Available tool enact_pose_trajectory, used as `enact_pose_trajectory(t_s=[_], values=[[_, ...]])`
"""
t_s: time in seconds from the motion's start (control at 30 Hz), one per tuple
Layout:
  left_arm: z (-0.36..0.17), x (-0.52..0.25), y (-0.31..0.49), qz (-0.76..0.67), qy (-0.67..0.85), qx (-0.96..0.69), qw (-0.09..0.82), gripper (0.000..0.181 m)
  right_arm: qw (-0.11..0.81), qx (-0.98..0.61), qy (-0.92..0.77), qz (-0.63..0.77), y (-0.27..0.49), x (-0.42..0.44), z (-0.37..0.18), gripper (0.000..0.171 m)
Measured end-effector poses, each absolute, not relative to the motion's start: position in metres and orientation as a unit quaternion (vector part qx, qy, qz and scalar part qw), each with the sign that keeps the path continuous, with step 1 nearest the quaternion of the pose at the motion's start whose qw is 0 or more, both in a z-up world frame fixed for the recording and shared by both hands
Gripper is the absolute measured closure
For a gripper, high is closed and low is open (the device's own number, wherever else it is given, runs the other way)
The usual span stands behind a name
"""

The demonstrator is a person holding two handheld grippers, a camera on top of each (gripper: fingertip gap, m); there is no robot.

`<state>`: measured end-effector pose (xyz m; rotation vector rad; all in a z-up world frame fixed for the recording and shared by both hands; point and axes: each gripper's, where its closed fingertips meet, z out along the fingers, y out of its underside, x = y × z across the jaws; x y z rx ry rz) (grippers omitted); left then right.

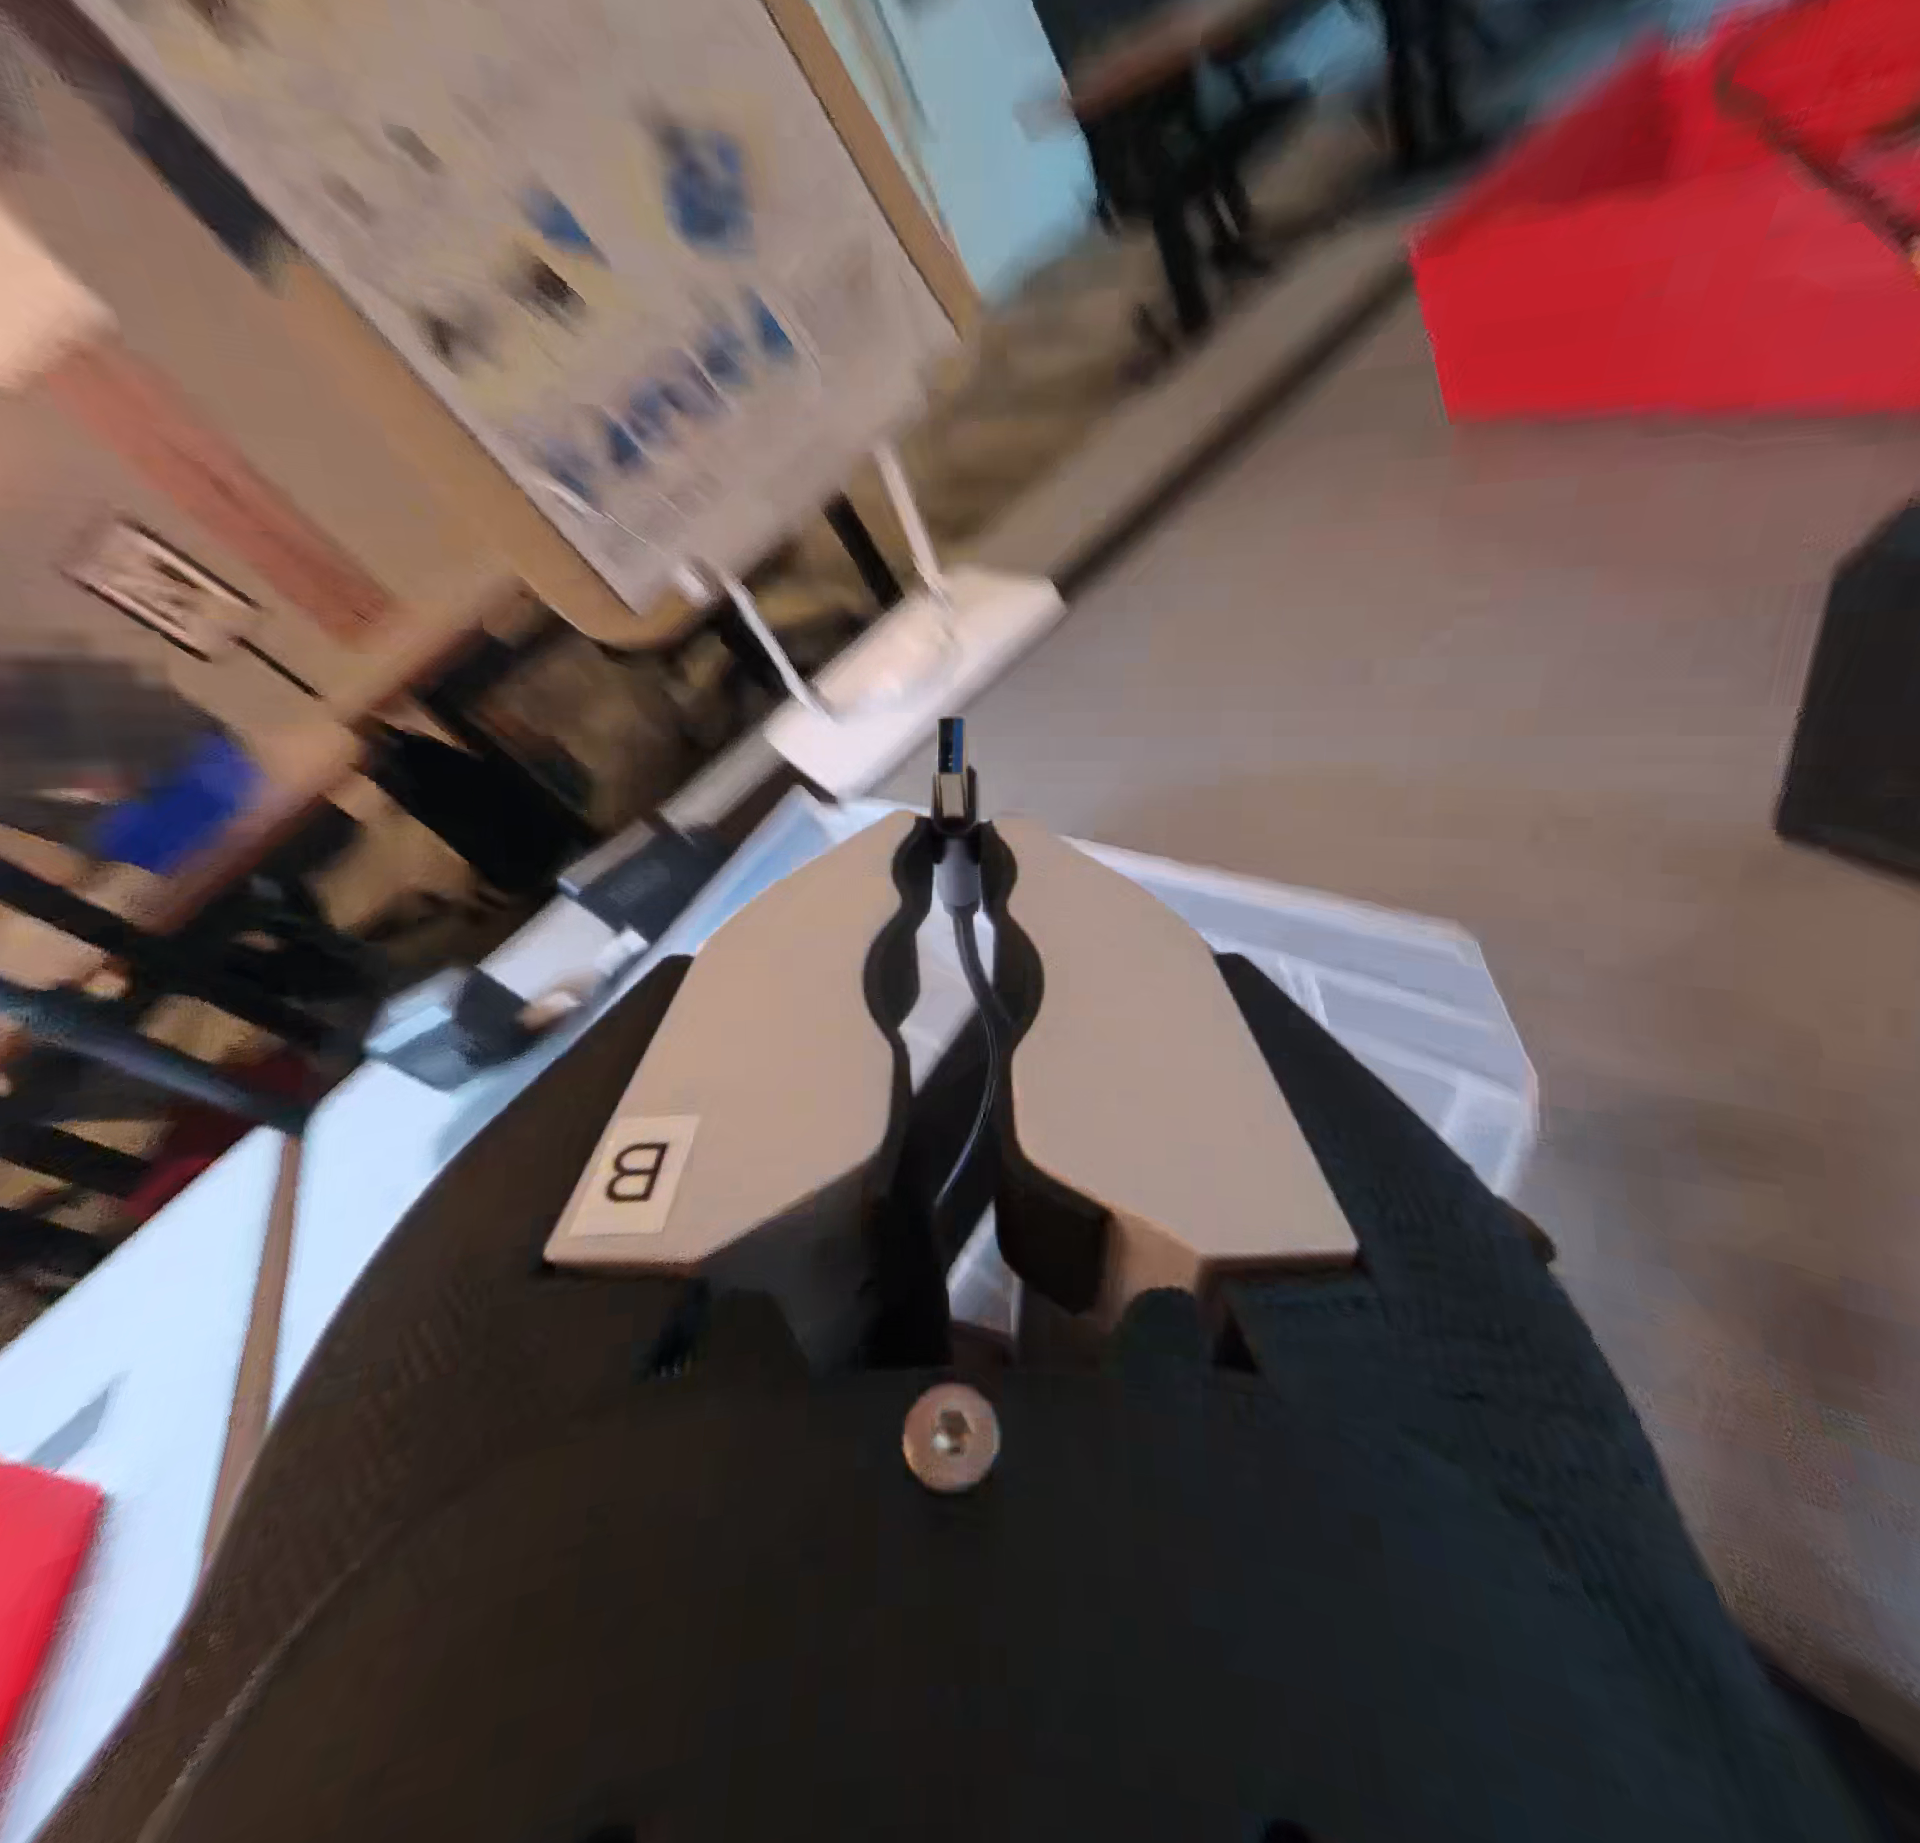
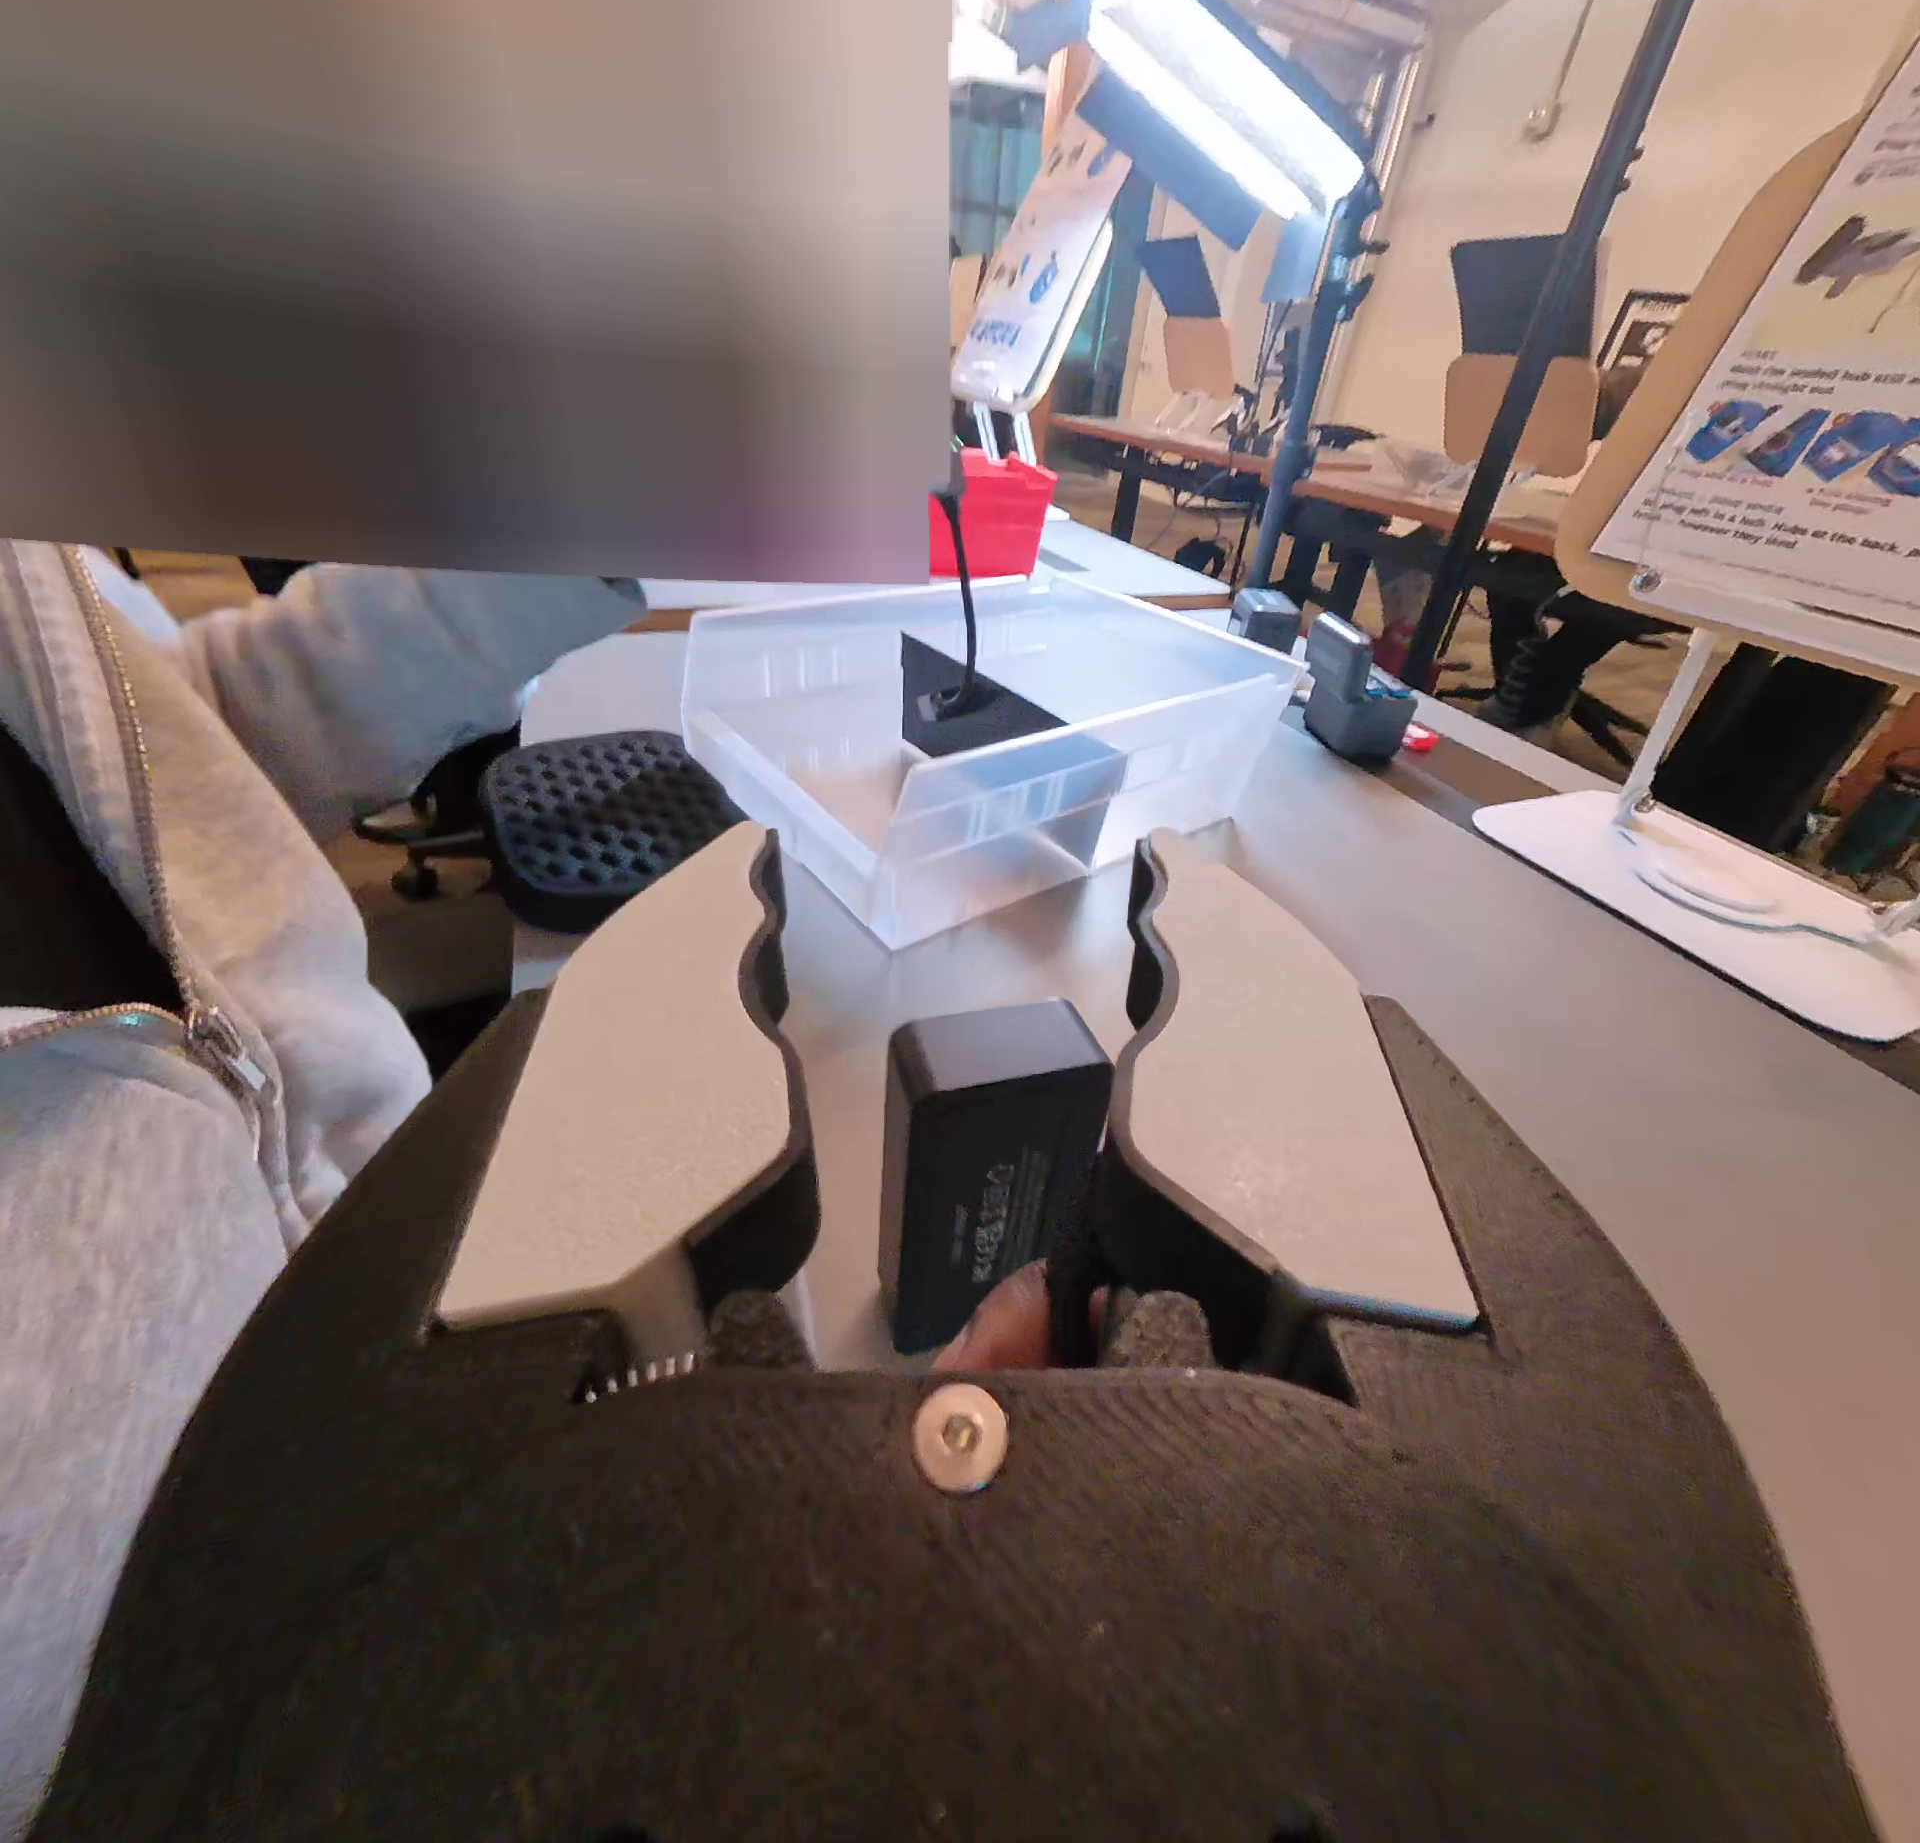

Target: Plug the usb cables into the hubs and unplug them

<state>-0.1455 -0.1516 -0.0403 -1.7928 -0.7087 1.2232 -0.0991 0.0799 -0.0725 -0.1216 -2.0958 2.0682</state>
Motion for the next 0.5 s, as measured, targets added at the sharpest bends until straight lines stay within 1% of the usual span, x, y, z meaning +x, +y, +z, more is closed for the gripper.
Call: enact_pose_trajectory(t_s=[0.1, 0.2, 0.3, 0.4, 0.5], values=[[0.010, -0.112, -0.147, 0.590, -0.238, -0.608, 0.475, 0.172, 0.101, -0.047, -0.684, 0.721, 0.077, -0.091, -0.064, 0.113], [0.034, -0.078, -0.126, 0.640, -0.173, -0.557, 0.500, 0.173, 0.103, -0.045, -0.662, 0.741, 0.073, -0.081, -0.053, 0.122], [0.033, -0.055, -0.089, 0.606, -0.134, -0.559, 0.550, 0.172, 0.109, -0.033, -0.641, 0.759, 0.065, -0.069, -0.038, 0.127], [0.019, -0.042, -0.054, 0.562, -0.119, -0.573, 0.584, 0.172, 0.120, -0.016, -0.604, 0.788, 0.050, -0.049, -0.020, 0.131], [0.012, -0.034, -0.020, 0.493, -0.094, -0.583, 0.639, 0.173, 0.181, 0.000, -0.596, 0.782, 0.032, -0.037, -0.013, 0.134]])
